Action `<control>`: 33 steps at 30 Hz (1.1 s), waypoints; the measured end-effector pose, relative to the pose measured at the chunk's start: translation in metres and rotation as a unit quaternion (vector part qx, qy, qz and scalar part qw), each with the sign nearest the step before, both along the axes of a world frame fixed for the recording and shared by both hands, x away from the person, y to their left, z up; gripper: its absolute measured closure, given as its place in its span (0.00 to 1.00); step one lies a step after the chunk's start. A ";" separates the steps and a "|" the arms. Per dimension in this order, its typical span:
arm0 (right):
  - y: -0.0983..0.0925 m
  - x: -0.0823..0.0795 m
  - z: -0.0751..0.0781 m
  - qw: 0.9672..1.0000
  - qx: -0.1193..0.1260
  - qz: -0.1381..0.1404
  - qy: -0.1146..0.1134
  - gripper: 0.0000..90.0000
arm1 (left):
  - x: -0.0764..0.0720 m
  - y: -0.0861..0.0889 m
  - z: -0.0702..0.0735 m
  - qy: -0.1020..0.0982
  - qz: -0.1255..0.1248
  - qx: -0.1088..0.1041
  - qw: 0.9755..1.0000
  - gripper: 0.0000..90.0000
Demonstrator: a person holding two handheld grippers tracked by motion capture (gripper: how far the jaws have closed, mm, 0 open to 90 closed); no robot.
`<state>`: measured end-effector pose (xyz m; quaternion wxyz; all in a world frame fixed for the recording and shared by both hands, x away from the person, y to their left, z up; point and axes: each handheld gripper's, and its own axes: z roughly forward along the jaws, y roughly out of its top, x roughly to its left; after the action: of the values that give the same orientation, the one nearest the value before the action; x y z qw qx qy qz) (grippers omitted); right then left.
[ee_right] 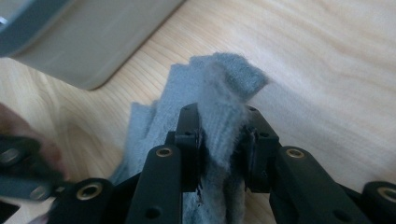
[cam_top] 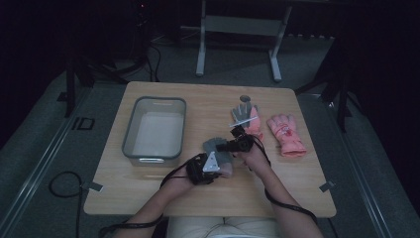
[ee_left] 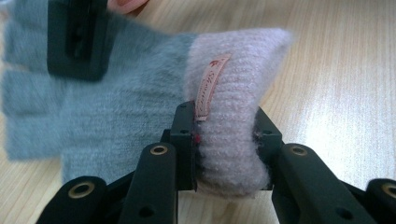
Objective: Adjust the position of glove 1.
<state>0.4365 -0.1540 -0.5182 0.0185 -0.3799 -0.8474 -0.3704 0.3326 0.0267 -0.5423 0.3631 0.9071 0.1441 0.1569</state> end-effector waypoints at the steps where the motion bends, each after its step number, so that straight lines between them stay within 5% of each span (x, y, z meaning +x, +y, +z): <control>1: 0.000 -0.001 0.003 1.000 0.002 -0.001 -0.003 0.80 | 0.000 0.001 0.004 -0.002 0.001 -0.004 1.000 0.77; 10: -0.006 -0.006 0.040 0.999 0.031 -0.006 -0.037 0.80 | -0.002 0.004 0.053 -0.036 -0.014 0.024 0.999 0.77; 15: -0.001 -0.005 0.056 0.998 0.051 -0.007 -0.044 0.80 | 0.002 0.013 0.076 -0.040 -0.023 0.043 0.998 0.77; 33: 0.069 0.012 0.096 0.995 0.053 0.014 -0.087 0.80 | 0.018 0.074 0.119 -0.052 -0.010 0.089 0.995 0.77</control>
<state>0.4484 -0.0846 -0.4224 -0.0298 -0.3328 -0.8303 -0.4461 0.3505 0.1008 -0.4236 0.2899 0.9277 0.1012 0.2123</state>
